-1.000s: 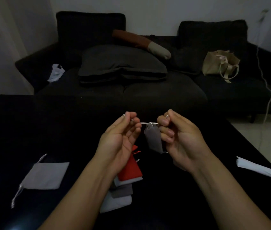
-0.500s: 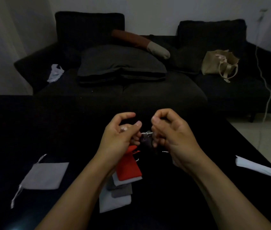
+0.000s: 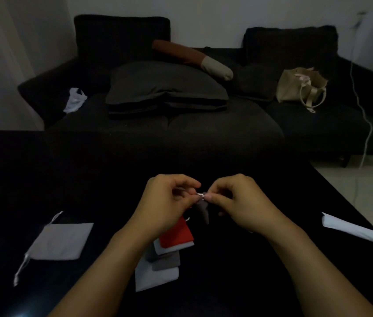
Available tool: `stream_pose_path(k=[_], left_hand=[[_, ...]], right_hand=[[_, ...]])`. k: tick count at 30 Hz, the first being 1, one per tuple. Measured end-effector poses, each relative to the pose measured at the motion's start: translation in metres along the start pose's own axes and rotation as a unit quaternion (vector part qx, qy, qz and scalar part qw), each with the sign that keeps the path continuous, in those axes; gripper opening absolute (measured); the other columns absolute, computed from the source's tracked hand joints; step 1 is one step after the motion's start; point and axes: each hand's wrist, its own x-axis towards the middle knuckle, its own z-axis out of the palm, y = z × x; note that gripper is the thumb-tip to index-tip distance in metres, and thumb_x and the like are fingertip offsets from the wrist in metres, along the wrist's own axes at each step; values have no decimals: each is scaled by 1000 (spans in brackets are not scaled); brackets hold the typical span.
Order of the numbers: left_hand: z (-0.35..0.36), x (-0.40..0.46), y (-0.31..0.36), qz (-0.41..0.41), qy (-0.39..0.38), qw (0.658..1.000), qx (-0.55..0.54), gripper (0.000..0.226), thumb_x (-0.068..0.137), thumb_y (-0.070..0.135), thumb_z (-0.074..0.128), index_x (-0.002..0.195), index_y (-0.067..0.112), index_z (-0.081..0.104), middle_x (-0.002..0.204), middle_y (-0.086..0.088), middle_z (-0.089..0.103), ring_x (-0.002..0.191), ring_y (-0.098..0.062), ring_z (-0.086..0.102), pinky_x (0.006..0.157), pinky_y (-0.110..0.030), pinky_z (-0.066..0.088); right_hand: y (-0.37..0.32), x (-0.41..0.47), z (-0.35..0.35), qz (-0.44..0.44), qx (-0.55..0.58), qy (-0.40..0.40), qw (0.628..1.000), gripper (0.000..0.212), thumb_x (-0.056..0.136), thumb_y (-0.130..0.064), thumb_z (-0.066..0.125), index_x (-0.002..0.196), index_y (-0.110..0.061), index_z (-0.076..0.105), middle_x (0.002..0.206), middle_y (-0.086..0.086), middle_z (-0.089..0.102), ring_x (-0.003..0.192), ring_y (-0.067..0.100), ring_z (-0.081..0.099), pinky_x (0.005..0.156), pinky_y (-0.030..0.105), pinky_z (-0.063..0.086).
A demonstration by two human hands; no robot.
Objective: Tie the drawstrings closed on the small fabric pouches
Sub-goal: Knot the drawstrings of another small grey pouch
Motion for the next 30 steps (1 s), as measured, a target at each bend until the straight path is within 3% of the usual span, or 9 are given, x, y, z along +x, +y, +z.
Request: stream_pose_path(k=[3,7,12,16,19,22,26,30], left_hand=[[-1,2,-1,69,2,992,104,21,81,8,76,99,19,78,88,6,65,80,-1,63,74,-9,48],[-5,4,-4,76,-10,987,145,7,86,16,73,87,22,77,87,7,53,78,-1,56,70,-6,40],[-4,2,-1,8,-53,998,-15,18,94,14,62,78,8,68,99,-4,59,85,-4,59,76,-14,44],[1,0,2,-74,-83,969,-220,26,95,18,59,89,-4,71,97,-14,72,84,-10,68,75,-17,53],[4,1,2,-122,-48,947,-292,21,91,18,62,93,2,75,91,-13,76,82,-13,70,74,-19,55],[2,3,2,-137,-50,940,-309,18,93,14,60,95,4,76,91,-13,76,82,-14,70,73,-20,56],[0,3,6,-115,-48,957,-260,18,95,11,58,94,4,75,90,-8,77,82,-12,72,69,-18,54],[0,4,8,-84,-14,964,-252,18,95,6,56,87,-2,70,81,-6,76,74,-8,70,66,-16,53]], right_hand=[[1,0,-1,-4,-11,-13,1000,10,92,-23,66,87,-19,73,80,-2,73,73,11,70,68,32,59],[1,0,-2,-12,-23,0,1000,10,92,-25,65,87,-22,73,77,-6,71,69,3,66,63,18,53],[-1,-1,-5,22,29,-13,999,13,91,-26,68,83,-17,73,70,-3,70,57,0,64,51,15,48],[-4,-1,0,0,12,-39,999,15,90,-27,68,77,-21,72,73,-7,67,66,1,62,62,20,48],[-6,0,-1,-16,1,3,1000,11,88,-25,71,77,-22,73,86,-5,64,76,4,62,70,22,49],[-7,-2,-7,-17,84,3,996,8,87,-19,72,81,-16,75,78,-2,70,67,3,67,61,18,50],[-3,-2,-10,-36,145,19,989,3,83,-11,75,85,-11,78,80,5,76,82,18,73,79,34,59],[-7,-1,-10,-99,169,76,978,18,78,-7,79,94,-16,77,76,3,73,75,10,70,71,22,55]])
